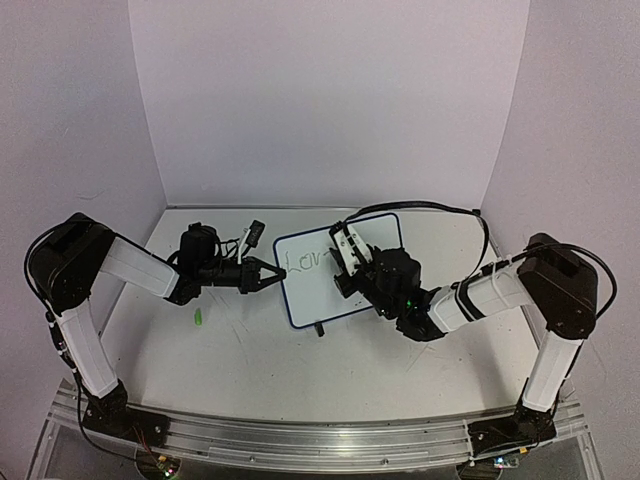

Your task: Write a sentence on the whiteboard

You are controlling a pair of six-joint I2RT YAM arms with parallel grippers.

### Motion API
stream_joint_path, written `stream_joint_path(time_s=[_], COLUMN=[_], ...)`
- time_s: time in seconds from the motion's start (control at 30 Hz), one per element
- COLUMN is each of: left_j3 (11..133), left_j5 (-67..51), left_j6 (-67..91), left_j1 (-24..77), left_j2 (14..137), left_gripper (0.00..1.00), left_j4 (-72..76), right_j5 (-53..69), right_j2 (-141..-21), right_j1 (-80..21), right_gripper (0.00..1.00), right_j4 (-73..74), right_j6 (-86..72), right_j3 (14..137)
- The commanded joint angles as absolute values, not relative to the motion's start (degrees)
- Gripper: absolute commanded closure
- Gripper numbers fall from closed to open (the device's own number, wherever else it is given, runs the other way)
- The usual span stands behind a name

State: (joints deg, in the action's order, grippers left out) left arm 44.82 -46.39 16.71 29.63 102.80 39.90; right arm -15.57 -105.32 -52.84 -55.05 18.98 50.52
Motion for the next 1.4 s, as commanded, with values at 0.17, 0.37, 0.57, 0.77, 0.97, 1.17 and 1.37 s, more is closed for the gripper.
stream_joint_path(time_s=[0.17,0.37,0.57,0.77,0.97,1.17,1.37], left_j3=[46.4,46.4,46.3,46.3,46.4,46.5,46.4], left_j5=[-45.6,-45.6,-45.4,-45.4,-45.4,-45.4,-45.4], left_j6=[13.4,13.4,13.4,13.3,13.3,13.3,13.3], left_j1=[29.6,29.6,29.6,29.6,29.6,29.6,29.6], left_j2=[101.6,101.5,101.5,101.5,101.5,101.5,101.3], left_gripper=[1.00,1.00,1.00,1.00,1.00,1.00,1.00], left_j4=[38.5,38.5,38.5,38.4,38.3,38.4,38.3], right_j5=[-14.4,-13.3,-12.6,-12.9,-14.2,-14.8,-16.1], right_j2=[-105.2,-106.3,-107.3,-107.1,-106.4,-105.8,-105.3], right_j1=[-52.6,-52.8,-53.7,-53.9,-54.0,-54.0,-54.0], right_gripper=[1.00,1.00,1.00,1.00,1.00,1.00,1.00], right_j4=[-56.4,-55.1,-54.3,-54.2,-54.2,-54.2,-54.3], right_j6=[19.4,18.4,17.4,16.0,15.1,14.6,14.4], right_j3=[53.2,54.4,54.7,53.2,51.4,50.0,48.8])
